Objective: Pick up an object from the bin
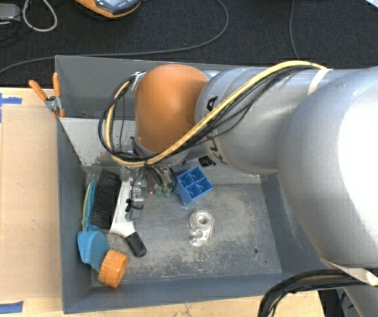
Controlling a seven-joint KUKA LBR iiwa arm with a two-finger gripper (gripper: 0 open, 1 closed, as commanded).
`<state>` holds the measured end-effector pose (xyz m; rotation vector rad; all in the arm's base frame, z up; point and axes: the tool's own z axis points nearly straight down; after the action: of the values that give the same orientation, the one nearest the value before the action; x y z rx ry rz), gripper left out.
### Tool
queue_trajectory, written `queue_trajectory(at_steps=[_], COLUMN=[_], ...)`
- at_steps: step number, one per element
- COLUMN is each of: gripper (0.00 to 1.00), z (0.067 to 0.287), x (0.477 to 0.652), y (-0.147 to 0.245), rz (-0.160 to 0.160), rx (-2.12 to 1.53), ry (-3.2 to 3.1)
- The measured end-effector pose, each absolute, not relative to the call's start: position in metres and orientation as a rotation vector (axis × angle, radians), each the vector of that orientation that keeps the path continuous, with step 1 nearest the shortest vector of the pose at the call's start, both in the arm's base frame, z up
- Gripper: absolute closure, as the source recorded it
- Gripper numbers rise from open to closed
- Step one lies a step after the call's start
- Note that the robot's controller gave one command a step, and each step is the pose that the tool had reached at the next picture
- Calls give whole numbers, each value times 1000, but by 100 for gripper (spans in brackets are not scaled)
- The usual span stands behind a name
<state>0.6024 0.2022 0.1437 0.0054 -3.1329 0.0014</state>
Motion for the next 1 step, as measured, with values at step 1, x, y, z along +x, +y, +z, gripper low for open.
queue_trajectory(at_steps=[1], gripper=[0], z=[149], x=[604], y=[201], rz=[-1], rx=[-4], ry=[-3140])
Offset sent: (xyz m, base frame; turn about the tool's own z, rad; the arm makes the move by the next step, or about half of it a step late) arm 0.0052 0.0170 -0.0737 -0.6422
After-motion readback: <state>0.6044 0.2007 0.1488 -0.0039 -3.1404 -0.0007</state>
